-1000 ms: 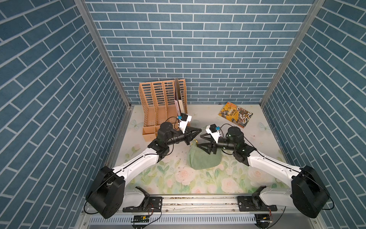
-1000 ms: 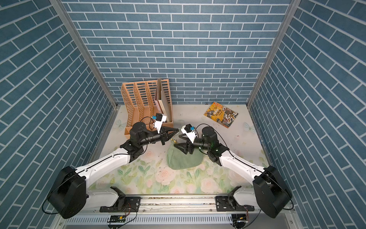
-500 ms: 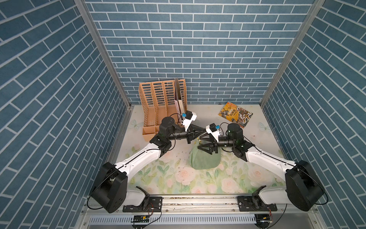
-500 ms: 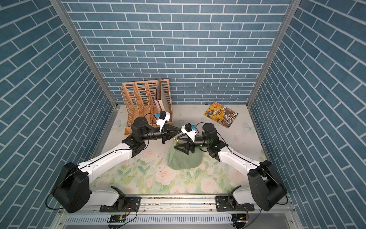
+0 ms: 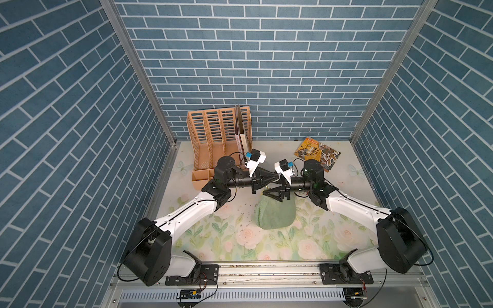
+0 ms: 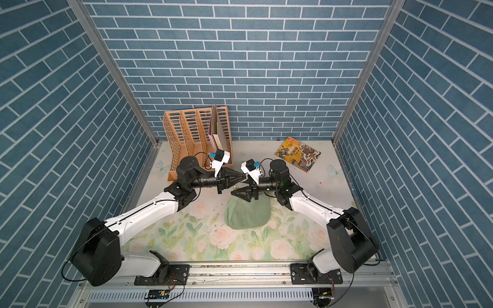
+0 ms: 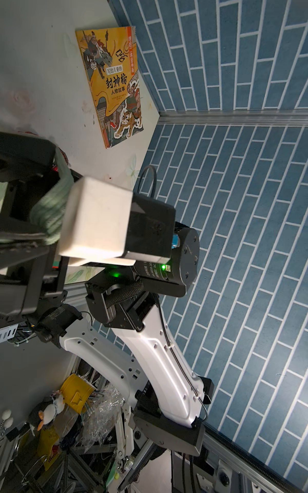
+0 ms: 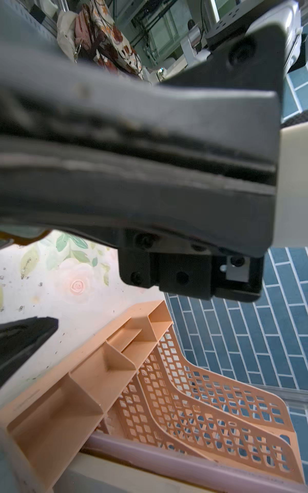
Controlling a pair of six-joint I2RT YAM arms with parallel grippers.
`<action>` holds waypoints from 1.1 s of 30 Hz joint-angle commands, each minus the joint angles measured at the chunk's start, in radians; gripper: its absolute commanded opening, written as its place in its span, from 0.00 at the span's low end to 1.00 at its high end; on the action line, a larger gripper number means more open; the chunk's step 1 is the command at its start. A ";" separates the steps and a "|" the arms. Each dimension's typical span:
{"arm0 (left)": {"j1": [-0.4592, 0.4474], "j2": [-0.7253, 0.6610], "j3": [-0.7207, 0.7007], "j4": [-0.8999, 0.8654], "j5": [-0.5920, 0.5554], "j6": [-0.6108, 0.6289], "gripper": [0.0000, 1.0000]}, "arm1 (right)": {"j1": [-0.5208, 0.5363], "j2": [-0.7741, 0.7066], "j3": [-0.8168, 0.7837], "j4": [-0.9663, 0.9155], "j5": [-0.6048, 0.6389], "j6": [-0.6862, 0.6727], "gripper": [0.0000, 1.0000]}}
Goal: Remove the decoration from the bag
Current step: Pick up the bag from the center of the board.
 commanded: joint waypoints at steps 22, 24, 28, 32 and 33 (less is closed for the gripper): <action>0.046 -0.008 0.013 0.032 -0.001 0.036 0.00 | -0.010 -0.099 -0.011 -0.137 -0.033 0.042 0.44; 0.048 -0.007 0.016 0.034 -0.010 0.034 0.00 | -0.010 -0.096 -0.012 -0.138 -0.021 0.051 0.40; 0.049 -0.001 0.024 0.036 -0.017 0.033 0.00 | -0.010 -0.086 -0.012 -0.138 0.013 0.067 0.33; 0.048 0.002 0.031 0.036 -0.018 0.033 0.00 | -0.010 -0.090 -0.015 -0.144 0.031 0.069 0.29; 0.048 0.003 0.031 0.036 -0.018 0.033 0.00 | -0.010 -0.092 -0.015 -0.146 0.035 0.069 0.29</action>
